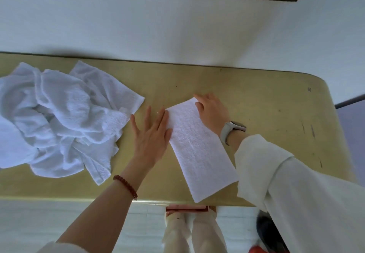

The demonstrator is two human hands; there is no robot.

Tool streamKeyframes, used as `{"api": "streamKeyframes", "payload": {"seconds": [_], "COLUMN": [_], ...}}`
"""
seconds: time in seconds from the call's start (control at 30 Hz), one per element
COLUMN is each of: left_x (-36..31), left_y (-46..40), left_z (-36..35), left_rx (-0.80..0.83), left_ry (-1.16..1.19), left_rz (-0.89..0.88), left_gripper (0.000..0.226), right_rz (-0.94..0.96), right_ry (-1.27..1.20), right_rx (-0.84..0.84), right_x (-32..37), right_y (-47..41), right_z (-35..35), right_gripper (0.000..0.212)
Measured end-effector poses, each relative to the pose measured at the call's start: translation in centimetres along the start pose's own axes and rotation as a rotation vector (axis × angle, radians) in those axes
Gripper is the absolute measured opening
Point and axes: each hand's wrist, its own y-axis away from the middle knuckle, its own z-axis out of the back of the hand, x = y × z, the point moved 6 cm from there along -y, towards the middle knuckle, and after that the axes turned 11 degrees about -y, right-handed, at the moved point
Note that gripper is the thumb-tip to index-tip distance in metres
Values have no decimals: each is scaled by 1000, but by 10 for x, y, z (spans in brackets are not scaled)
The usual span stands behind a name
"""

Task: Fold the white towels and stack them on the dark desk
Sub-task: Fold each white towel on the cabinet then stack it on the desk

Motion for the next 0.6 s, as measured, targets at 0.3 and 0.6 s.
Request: {"api": "streamKeyframes", "payload": {"seconds": [0.3,0.6], "left_x": [1,7], "left_y": [1,-13], "left_z": [-9,15], "left_rx": [211,193], "left_ry": [-30,235], "left_rz": [53,217], "left_gripper": [75,70], "right_rz": [22,123], "right_ry": [104,-100], "right_rx": [109,364], "right_x": [7,10], "right_y": [-24,-22], "right_z": [-4,-2], "right_gripper": [21,23]}}
